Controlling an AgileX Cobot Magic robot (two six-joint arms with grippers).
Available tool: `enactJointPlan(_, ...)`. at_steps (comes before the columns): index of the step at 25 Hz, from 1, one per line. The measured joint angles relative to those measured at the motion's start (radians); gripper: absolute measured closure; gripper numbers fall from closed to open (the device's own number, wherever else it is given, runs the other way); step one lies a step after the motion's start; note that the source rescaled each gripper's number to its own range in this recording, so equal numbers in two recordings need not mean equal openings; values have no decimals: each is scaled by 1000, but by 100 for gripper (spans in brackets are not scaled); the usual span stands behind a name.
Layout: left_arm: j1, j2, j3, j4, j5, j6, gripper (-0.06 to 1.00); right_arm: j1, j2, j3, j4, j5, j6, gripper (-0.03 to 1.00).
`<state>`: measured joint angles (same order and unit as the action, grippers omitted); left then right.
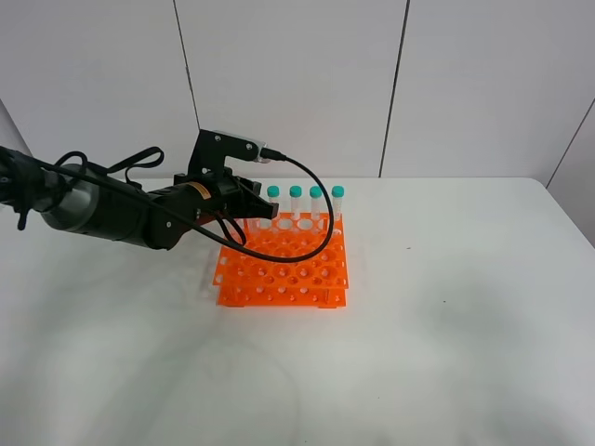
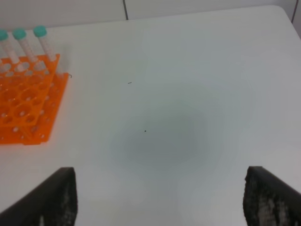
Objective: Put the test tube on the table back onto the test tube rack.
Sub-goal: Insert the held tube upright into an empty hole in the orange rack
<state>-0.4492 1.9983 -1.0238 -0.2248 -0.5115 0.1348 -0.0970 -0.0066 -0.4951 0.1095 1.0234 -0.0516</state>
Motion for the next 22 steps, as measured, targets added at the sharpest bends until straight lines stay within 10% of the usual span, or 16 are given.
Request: enactJointPlan(22, 1, 30, 16, 8, -24, -8, 94, 0, 0, 0, 0, 0, 0, 4)
